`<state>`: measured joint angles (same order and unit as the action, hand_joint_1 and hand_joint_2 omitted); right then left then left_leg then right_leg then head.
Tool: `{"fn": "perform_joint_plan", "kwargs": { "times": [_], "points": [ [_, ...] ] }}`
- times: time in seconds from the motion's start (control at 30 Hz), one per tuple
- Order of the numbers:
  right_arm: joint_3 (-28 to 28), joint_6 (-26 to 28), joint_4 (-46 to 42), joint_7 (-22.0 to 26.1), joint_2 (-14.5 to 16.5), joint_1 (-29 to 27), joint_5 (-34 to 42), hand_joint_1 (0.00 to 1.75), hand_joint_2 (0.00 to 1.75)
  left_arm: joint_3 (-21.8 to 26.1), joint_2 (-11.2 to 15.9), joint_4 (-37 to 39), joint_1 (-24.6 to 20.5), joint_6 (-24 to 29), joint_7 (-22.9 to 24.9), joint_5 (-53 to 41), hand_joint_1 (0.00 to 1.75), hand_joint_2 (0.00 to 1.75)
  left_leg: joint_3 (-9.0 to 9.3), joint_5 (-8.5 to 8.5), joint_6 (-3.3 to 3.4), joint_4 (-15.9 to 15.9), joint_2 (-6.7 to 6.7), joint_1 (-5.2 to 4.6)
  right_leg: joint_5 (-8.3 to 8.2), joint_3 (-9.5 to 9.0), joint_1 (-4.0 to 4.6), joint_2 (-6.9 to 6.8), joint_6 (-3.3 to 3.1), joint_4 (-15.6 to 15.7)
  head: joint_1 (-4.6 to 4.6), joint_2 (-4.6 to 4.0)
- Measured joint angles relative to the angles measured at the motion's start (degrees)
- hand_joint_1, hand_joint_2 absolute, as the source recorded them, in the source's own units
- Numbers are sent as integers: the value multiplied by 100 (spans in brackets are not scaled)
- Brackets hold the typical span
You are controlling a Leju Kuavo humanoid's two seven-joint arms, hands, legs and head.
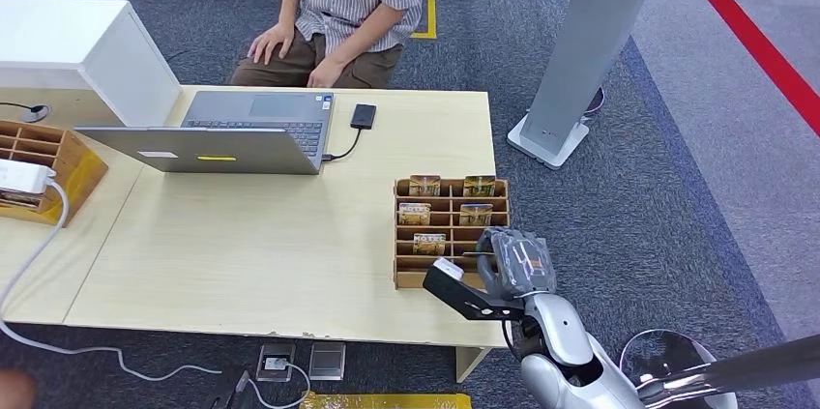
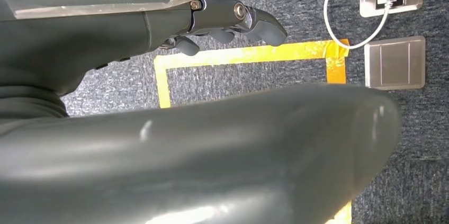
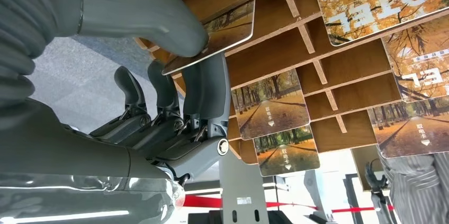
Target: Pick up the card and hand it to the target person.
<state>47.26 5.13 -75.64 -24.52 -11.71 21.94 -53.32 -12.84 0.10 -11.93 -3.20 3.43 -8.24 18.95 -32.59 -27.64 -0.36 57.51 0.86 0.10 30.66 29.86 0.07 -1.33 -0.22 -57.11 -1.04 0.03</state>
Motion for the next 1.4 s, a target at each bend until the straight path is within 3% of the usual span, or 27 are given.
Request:
{"fn": "perform_joint_plan", "kwargs": {
  "times": [0.27, 0.4, 0.7, 0.9, 1.23, 1.4],
  "points": [
    [3, 39, 7, 1, 7, -1, 1, 143, 175, -44, 1, 0, 0, -33, -3, 40, 0, 0, 0, 0, 0, 0, 0, 0, 0, 0, 0, 0, 0, 0, -1, 0],
    [3, 44, 17, 7, 20, -1, 1, 149, 175, -92, 4, 0, 0, -21, -109, 9, 0, 175, 0, 0, 0, 0, 0, 0, 0, 0, 0, 0, 0, 0, -1, -1],
    [-2, 112, 16, 1, 25, -5, -1, 147, 175, -252, 54, 0, -2, 258, -231, -62, 0, 175, 1, 0, 0, 0, 0, 0, 0, 0, 0, 0, 0, 0, -1, -1],
    [-44, 89, -182, -77, 4, 22, 129, 147, 175, -302, 82, 0, 1, 227, 70, 84, 0, 175, 0, 0, 0, 0, 0, 0, 0, 1, 0, 0, 0, 0, 0, -1],
    [-284, -1010, -2017, -811, -396, 368, 983, 147, 175, -360, 133, 0, 12, 280, 174, 301, 0, 175, 1, 2, 2, 0, 1, 0, -2, 2, 0, 1, 0, 0, 1, -1],
    [-314, -1155, -2837, -662, -469, 590, 1108, 147, 175, -405, 134, 0, 12, 259, 165, 309, 0, 175, 0, 2, 2, 0, 1, 0, -2, 1, 0, 1, 0, 0, -2, -1]
  ]
}}
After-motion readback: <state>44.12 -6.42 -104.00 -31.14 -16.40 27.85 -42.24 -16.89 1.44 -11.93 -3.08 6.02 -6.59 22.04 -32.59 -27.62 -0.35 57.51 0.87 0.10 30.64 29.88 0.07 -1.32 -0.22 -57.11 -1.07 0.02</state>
